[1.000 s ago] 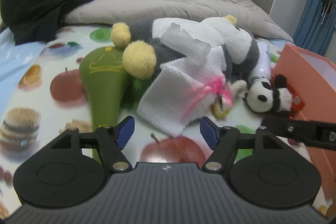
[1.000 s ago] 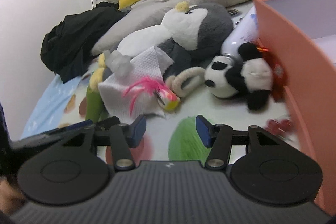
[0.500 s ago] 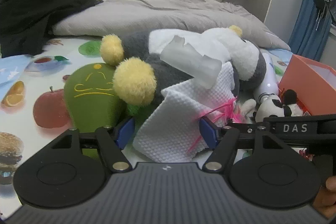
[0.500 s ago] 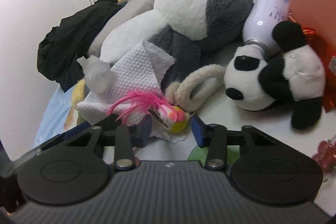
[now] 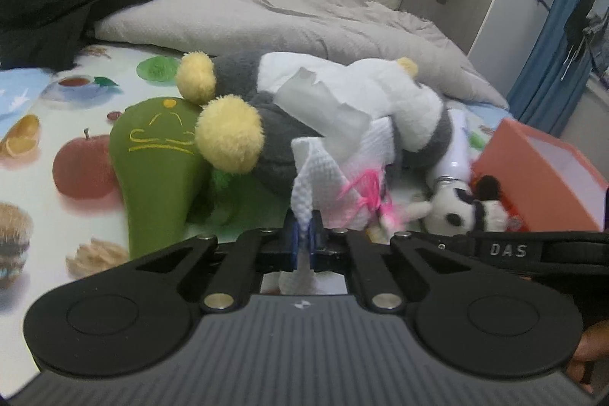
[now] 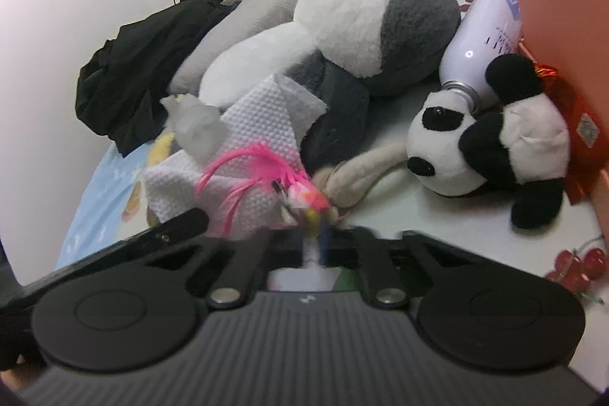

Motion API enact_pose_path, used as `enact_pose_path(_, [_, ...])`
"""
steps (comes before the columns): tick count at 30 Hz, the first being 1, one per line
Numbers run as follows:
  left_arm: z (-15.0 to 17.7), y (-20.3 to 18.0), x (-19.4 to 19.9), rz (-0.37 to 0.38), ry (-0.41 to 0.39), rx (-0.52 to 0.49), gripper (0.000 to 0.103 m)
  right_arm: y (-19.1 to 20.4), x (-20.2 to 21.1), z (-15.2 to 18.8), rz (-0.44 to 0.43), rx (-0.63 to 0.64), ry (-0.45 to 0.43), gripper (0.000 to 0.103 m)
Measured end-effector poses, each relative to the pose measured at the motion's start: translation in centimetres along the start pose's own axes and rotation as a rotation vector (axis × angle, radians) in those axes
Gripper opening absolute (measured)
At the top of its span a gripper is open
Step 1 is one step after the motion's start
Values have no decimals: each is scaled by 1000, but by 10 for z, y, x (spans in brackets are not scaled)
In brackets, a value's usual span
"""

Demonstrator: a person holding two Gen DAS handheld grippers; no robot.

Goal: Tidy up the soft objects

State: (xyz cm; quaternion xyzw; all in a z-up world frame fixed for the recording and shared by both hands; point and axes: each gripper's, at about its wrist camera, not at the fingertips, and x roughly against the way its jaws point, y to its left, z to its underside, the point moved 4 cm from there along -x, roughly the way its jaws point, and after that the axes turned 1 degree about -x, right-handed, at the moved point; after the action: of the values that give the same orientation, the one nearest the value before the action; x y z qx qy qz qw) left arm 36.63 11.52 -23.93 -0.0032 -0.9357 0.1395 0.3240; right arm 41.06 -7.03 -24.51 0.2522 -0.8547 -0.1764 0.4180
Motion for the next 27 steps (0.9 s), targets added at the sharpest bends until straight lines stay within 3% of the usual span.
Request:
enact_pose_path(11, [31, -16, 57, -1, 16, 94, 5, 2, 39, 14, 41, -2, -29, 8])
enact_pose_path(13, [36, -17, 61, 1, 21, 102, 5, -3, 37, 16, 65, -23, -17, 19])
enact_pose_path(14, [38, -17, 63, 4, 25, 105, 5, -5, 35, 17, 73, -32, -12, 36])
enact_pose_path(15, [40, -17, 64, 4, 28, 105, 5, -7, 35, 19, 75, -41, -8, 46])
enact_pose_path(27, [52, -9, 54, 1, 66, 117, 5, -11, 1, 23, 36, -178, 27, 46])
